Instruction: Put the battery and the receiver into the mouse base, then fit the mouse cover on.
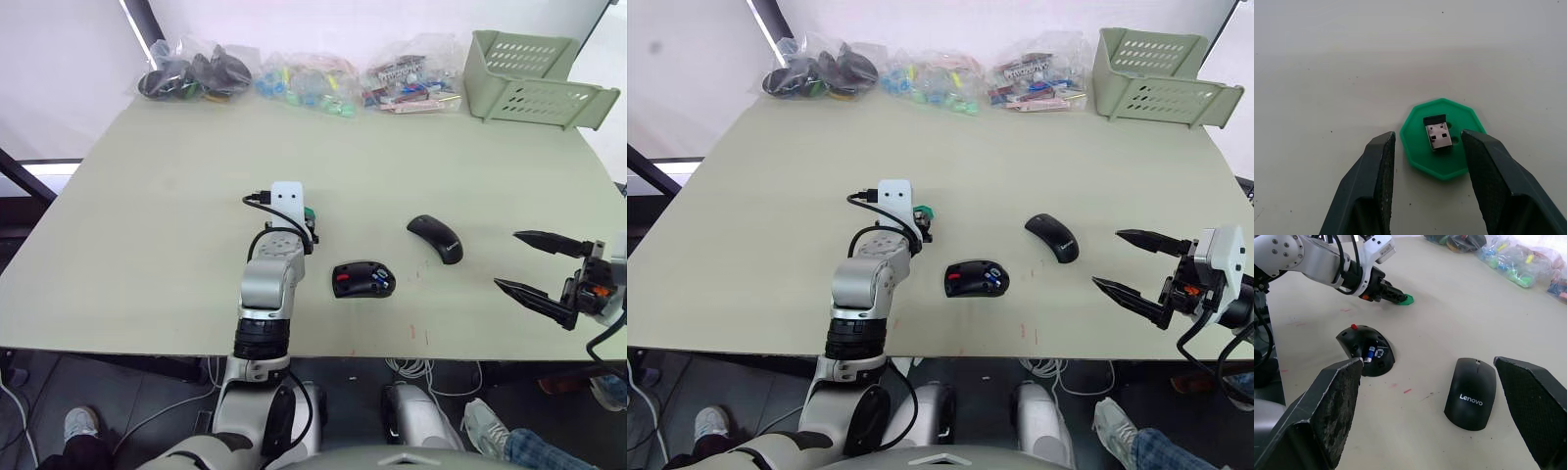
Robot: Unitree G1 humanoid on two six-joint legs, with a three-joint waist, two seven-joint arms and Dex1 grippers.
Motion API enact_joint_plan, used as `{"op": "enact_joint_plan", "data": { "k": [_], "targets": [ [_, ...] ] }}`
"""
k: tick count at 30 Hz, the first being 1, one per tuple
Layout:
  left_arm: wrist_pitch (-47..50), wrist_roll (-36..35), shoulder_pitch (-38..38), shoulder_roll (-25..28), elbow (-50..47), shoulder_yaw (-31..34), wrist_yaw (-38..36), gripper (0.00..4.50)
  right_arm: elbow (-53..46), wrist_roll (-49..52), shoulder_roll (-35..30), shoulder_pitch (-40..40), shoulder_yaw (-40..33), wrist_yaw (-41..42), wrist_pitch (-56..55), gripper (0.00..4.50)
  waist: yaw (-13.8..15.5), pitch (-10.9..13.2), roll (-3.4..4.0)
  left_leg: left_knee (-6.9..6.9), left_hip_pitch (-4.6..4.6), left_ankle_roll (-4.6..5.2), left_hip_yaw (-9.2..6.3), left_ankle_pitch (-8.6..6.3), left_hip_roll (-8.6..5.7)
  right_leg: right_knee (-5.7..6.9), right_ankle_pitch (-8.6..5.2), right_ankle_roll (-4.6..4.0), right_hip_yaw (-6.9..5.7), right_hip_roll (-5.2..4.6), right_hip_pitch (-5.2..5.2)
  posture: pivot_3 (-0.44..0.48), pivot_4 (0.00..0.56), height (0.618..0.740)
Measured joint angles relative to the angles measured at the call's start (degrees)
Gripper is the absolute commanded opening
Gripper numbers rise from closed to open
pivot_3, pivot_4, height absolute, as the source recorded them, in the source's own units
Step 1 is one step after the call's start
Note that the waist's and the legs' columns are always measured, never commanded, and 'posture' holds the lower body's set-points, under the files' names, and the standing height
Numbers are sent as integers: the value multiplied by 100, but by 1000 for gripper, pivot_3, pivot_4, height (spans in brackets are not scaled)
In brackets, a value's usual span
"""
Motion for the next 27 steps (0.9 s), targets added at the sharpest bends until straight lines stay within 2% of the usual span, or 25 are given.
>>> {"op": "enact_joint_plan", "data": {
  "k": [19,20,27],
  "targets": [
    [0,22,5,51,0,-12,-38,2280,-4,10,0,-20,6,-18,2,4500,0,0,0,0,0,0,0,0,0,1,0,0,0,0,0,0,150,740],
    [0,22,5,51,0,-13,-39,1751,-6,10,0,-20,6,-20,2,4500,0,0,0,0,0,0,0,0,0,1,0,0,0,0,0,0,150,740],
    [0,51,5,49,0,-18,-34,1751,-25,12,1,-19,9,-53,11,4500,0,0,0,0,0,0,0,0,0,1,0,0,0,0,0,0,150,740]
  ]
}}
